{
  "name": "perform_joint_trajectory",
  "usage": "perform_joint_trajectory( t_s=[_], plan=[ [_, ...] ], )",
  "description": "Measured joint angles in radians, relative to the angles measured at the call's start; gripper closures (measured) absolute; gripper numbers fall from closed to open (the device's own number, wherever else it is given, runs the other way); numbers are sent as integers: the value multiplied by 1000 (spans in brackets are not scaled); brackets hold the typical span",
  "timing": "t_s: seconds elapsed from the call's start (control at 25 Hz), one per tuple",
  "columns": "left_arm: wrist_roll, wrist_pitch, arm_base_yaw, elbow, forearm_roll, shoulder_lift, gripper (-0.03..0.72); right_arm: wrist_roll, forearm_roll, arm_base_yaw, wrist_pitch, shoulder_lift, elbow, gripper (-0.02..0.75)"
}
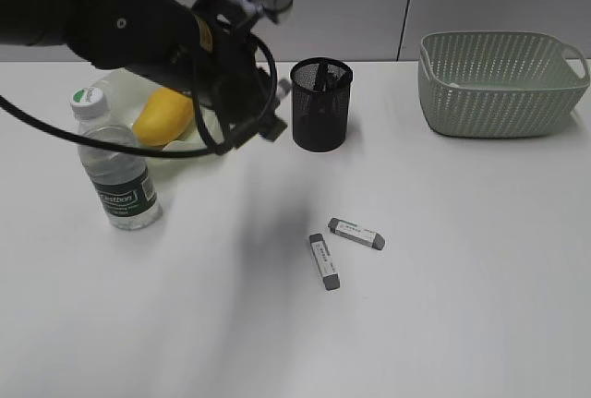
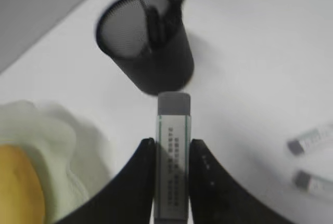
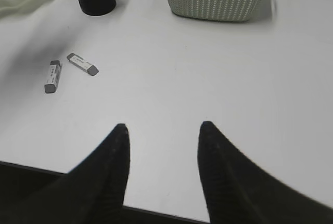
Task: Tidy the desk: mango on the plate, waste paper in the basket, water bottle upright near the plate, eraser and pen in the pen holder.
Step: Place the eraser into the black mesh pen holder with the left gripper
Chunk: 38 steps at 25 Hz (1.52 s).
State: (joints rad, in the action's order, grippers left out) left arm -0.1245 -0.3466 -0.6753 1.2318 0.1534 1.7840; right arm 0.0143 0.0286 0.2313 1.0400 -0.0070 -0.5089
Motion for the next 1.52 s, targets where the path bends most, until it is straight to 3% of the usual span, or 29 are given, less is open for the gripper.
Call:
perform_joint_trajectory(
  t_s=[0.12, 0.24, 0.36, 0.48, 0.6, 0.72, 0.88, 0.96, 1.04, 1.36, 1.52],
  plan=[
    [-331, -212, -2, 1, -238, 0, 546, 0, 0, 0, 0, 0, 0, 386],
    [-552, -295, 25, 1, -513, -2, 546, 0, 0, 0, 0, 0, 0, 386],
    [-782, -183, 65, 1, -846, -27, 546, 0, 0, 0, 0, 0, 0, 386],
    [-1025, 69, 81, 3, -1146, -69, 546, 0, 0, 0, 0, 0, 0, 386],
    [-1153, 185, 99, 4, -1291, -76, 546, 0, 0, 0, 0, 0, 0, 386],
    [-1220, 59, 151, 4, -1417, -52, 546, 0, 0, 0, 0, 0, 0, 386],
    [-1543, -109, 225, 4, -1775, -25, 546, 0, 0, 0, 0, 0, 0, 386],
    [-1697, -93, 241, 12, -1846, -22, 546, 0, 0, 0, 0, 0, 0, 386],
    [-1762, -63, 242, 25, -1870, -15, 546, 0, 0, 0, 0, 0, 0, 386],
    [-1823, -19, 241, 68, -1883, 110, 546, 0, 0, 0, 0, 0, 0, 386],
    [-1826, -47, 241, 151, -1883, 179, 546, 0, 0, 0, 0, 0, 0, 386]
  ],
)
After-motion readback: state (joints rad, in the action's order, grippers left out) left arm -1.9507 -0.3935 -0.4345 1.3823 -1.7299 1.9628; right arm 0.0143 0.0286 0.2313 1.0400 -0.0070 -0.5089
